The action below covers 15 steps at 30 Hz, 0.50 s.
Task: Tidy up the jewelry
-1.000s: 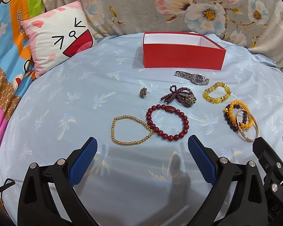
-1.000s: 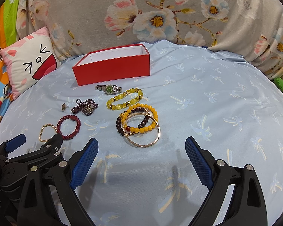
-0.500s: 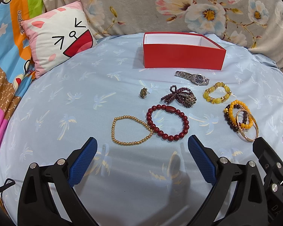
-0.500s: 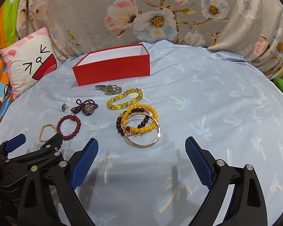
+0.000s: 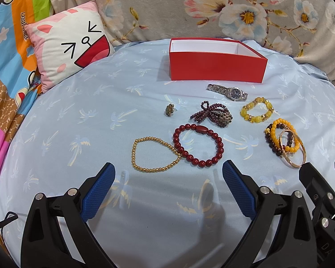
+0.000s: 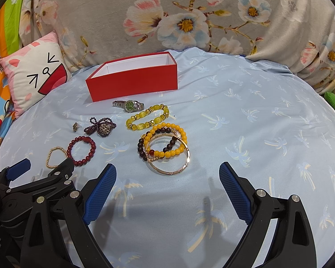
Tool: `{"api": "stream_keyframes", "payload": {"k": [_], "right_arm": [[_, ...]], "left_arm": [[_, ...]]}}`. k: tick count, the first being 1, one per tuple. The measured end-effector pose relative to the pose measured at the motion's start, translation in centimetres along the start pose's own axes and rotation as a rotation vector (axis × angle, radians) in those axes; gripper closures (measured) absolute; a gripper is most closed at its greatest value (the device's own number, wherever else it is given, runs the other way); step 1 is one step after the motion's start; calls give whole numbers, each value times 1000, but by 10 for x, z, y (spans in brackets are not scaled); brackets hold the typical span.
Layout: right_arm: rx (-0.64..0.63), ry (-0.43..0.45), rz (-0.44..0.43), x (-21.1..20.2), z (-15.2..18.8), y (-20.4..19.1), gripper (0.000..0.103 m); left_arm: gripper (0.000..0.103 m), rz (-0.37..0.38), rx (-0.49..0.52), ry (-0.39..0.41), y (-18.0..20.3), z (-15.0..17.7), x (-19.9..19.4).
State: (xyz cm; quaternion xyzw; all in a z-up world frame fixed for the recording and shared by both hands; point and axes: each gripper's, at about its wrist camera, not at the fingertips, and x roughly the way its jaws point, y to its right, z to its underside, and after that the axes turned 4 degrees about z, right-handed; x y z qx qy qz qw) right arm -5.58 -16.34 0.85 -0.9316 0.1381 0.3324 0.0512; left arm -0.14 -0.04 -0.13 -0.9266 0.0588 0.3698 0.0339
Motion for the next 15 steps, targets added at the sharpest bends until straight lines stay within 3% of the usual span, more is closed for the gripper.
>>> {"api": "stream_keyframes", "payload": {"k": [7,15], "right_arm": [[3,0,-1,0,1,1,14],[13,-21,-35,3,-1,6,14]], "left_arm": [[11,13,-3,17,-1,-1,-3],[10,100,-85,67,-19,-1,-13]]}}
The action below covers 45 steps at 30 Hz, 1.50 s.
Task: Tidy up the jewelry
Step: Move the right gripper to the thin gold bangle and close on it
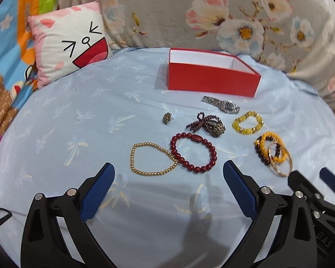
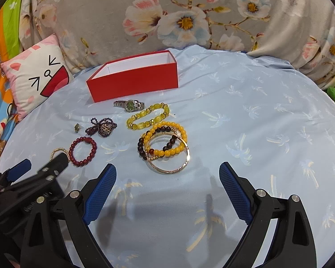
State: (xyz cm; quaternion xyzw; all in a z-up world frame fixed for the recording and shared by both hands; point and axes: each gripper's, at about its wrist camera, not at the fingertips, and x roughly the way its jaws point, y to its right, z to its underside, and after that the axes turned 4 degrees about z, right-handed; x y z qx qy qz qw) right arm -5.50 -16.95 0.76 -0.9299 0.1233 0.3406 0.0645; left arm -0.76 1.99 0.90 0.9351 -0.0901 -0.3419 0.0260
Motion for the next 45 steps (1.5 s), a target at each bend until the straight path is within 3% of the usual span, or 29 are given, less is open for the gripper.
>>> {"api": "stream_keyframes", "payload": {"k": [9,17,34,38,45], "right_arm": [[25,-56,-17,14,-7,18,14],[9,-108,-17,34,-17,21,15],[-97,-186,25,62,-21,-5,35],[-95,-176,37,61,-21,-5,49],[-77,-161,12,56,-20,-2,49]], "left_arm": [[9,-64,-11,-48,-29,-3,8],[9,-34,-24,-55,-38,-4,11],[9,-17,-14,-82,-35,-4,16],[9,-9,-21,-87,-37,-3,18],[9,3,-17,-94,-37,-4,19]]}}
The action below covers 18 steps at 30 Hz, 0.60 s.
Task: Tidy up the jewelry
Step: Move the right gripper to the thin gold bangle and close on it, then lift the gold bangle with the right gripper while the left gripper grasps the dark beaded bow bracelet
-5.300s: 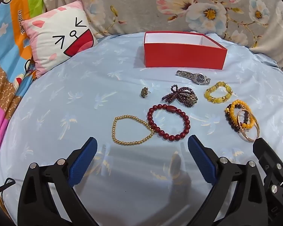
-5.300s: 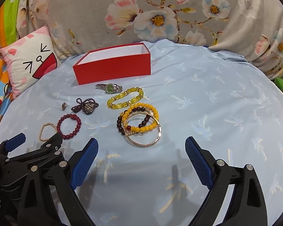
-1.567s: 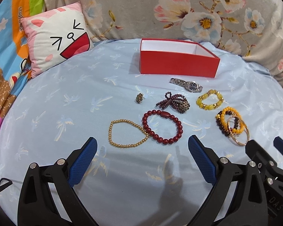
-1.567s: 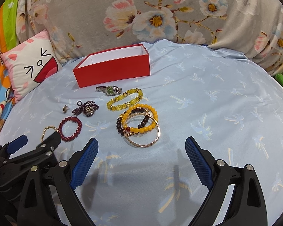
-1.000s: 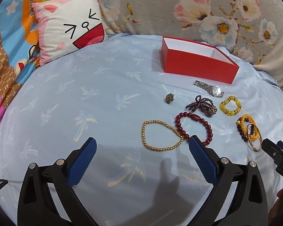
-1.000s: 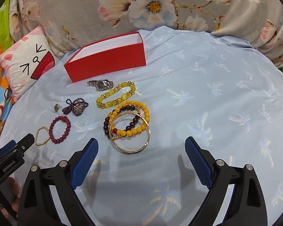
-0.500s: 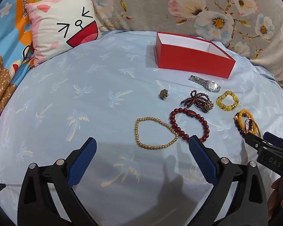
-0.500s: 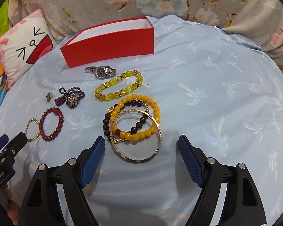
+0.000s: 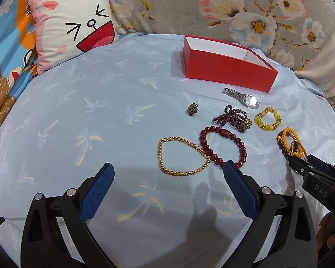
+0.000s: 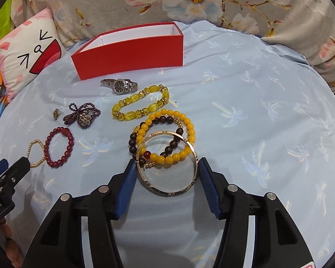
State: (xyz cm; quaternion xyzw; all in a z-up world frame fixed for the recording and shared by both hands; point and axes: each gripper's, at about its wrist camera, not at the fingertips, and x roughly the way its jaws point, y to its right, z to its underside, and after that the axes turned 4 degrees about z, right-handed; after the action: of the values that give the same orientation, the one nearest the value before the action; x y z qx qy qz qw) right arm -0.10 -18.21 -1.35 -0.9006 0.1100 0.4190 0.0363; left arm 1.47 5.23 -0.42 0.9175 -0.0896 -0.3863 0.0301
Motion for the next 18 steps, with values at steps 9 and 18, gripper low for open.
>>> {"api": "stream_keyframes", "payload": {"k": [9,18], "right_arm": [[17,41,-44,-19,15,6,49],[22,52,-53,-25,21,8,49]], "left_arm": [[9,9,0,8,2,1,-1],[9,44,27,12,21,-7,6]]}}
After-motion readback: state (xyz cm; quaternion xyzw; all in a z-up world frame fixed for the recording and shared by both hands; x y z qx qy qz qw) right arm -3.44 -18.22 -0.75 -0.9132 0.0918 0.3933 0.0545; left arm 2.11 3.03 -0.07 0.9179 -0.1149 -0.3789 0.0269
